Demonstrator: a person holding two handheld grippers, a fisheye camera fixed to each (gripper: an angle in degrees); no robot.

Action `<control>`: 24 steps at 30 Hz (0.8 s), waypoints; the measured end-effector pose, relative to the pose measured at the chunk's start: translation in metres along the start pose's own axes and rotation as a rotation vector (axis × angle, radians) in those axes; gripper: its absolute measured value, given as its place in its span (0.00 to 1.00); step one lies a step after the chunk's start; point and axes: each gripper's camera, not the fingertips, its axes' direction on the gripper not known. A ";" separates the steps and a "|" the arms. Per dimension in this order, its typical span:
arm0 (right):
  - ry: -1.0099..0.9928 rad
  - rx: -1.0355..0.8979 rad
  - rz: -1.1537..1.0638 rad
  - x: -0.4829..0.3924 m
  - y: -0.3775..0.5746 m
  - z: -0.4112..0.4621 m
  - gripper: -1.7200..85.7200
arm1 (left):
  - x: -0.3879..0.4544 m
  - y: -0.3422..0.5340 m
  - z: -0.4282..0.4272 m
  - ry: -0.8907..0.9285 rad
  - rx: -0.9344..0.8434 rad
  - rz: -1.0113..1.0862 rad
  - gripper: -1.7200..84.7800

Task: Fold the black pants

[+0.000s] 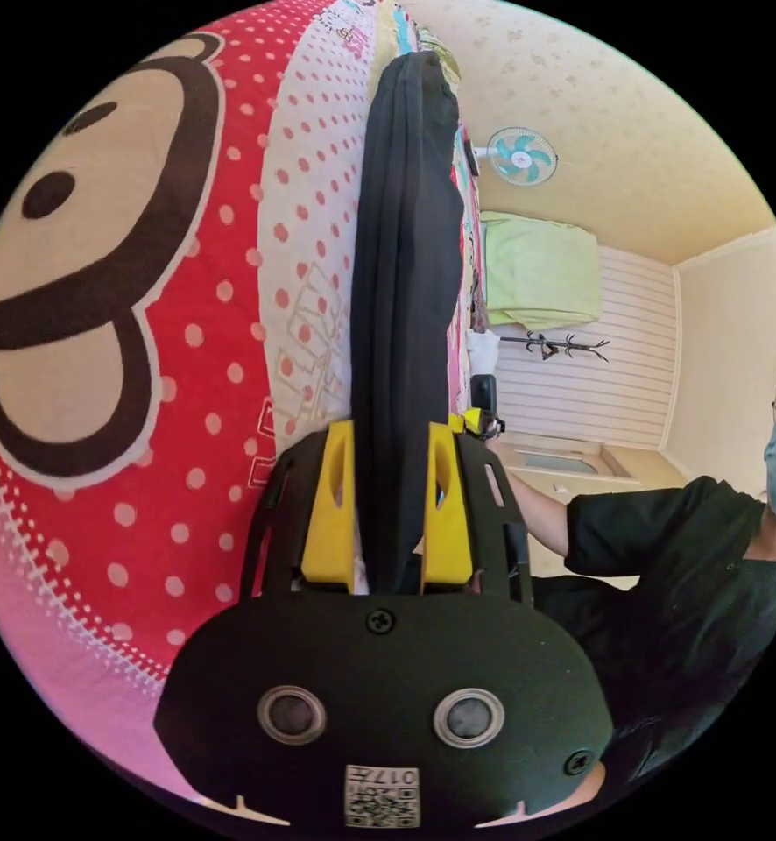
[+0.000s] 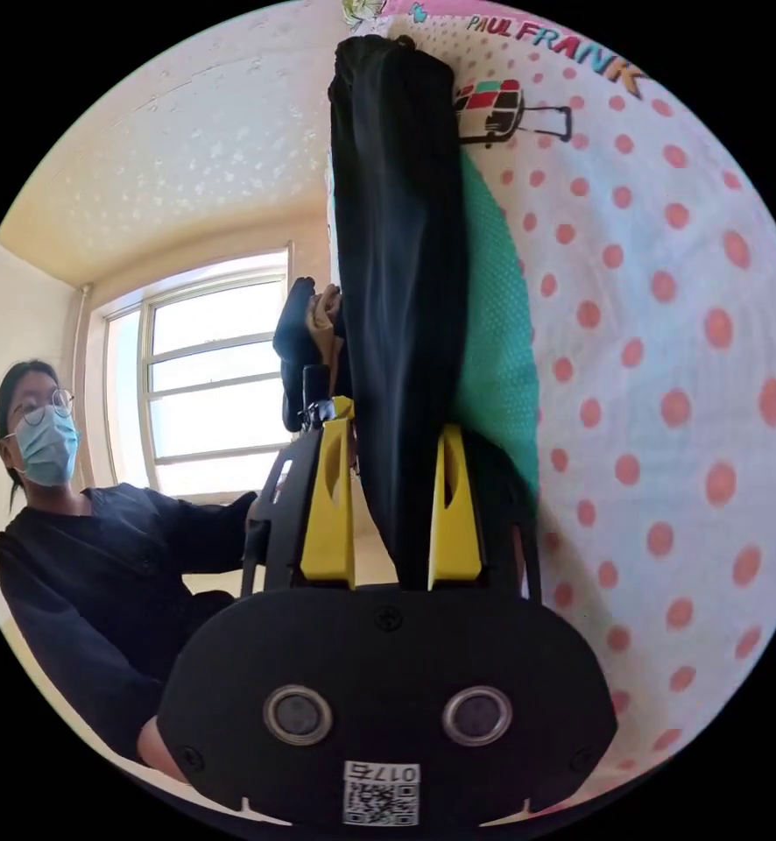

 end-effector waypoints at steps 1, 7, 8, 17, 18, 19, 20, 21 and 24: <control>0.001 -0.042 -0.015 0.001 -0.003 0.004 0.14 | 0.000 -0.002 0.008 -0.006 -0.032 0.012 0.14; -0.046 -0.063 -0.072 -0.020 0.033 -0.015 0.04 | 0.021 0.031 0.019 0.132 -0.075 0.043 0.08; -0.057 -0.060 -0.116 -0.039 0.043 -0.021 0.03 | 0.028 0.037 0.017 0.161 -0.064 0.058 0.08; -0.197 -0.038 -0.526 -0.222 0.112 -0.107 0.02 | 0.229 0.118 -0.035 0.329 0.157 0.408 0.07; -0.186 -0.048 -0.566 -0.238 0.116 -0.113 0.02 | 0.264 0.126 -0.037 0.316 0.180 0.469 0.07; -0.164 -0.064 -0.643 -0.269 0.127 -0.125 0.02 | 0.299 0.134 -0.040 0.296 0.202 0.529 0.07; -0.151 -0.078 -0.717 -0.299 0.138 -0.138 0.02 | 0.316 0.138 -0.041 0.287 0.212 0.560 0.08; -0.149 -0.086 -0.753 -0.313 0.144 -0.144 0.02 | 0.350 0.146 -0.041 0.275 0.226 0.622 0.08; -0.158 -0.113 -0.935 -0.379 0.178 -0.175 0.02 | 0.427 0.167 -0.039 0.276 0.266 0.774 0.08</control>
